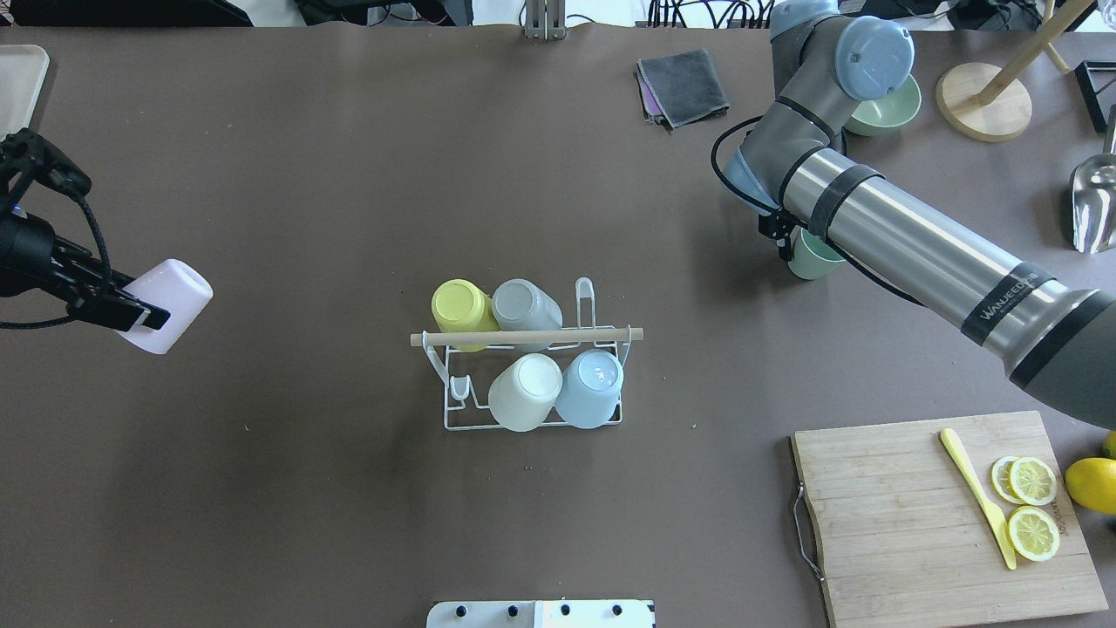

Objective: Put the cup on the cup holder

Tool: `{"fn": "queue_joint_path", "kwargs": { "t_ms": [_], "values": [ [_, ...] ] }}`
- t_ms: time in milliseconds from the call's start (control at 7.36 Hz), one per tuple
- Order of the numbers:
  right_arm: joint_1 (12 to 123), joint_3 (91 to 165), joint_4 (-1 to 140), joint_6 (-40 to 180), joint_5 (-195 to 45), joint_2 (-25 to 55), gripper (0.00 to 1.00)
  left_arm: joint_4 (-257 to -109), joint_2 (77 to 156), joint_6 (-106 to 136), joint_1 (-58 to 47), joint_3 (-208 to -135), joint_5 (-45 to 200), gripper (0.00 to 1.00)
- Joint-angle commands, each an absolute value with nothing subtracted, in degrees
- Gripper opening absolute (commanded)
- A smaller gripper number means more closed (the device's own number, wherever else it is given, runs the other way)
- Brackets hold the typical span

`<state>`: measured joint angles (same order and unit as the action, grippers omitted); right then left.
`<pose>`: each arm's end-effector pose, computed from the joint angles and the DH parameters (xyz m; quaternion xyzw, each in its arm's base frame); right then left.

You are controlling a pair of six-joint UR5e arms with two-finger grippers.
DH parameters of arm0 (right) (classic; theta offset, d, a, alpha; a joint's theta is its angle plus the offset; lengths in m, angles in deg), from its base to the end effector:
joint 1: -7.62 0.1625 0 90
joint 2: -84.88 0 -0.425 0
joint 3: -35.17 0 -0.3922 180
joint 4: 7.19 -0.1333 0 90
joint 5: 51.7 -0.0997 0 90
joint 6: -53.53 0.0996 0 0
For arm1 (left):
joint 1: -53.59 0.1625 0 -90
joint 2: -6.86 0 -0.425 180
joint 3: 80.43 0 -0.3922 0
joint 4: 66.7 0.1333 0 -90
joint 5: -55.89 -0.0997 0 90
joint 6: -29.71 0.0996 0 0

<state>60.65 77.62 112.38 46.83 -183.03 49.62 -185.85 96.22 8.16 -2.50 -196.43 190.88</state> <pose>-0.4271 -0.6797 0.4659 -0.2657 -0.2868 -0.2778 0.8775 0.2072 -0.4209 0.3792 0.2163 0.4979 0.2626 0.7977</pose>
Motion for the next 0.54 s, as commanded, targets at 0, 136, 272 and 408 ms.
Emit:
{"fn": "queue_joint_path", "kwargs": {
  "t_ms": [0,136,272,408],
  "values": [
    [60.4,77.6,112.3,46.7,-182.0,49.9,0.19,-210.5,94.9,-7.1,2.3,-196.5,181.1,0.34],
    [60.4,77.7,112.3,46.7,-182.0,49.8,0.02,-218.2,94.9,-9.1,5.9,-196.4,173.2,0.34],
    [60.6,78.0,112.5,46.7,-182.0,50.1,0.00,-223.6,94.9,-9.7,10.8,-196.4,164.2,0.34],
    [62.3,78.0,115.0,46.6,-181.9,51.6,0.00,-228.6,94.2,-9.8,14.2,-196.3,157.8,0.34]
  ]
}}
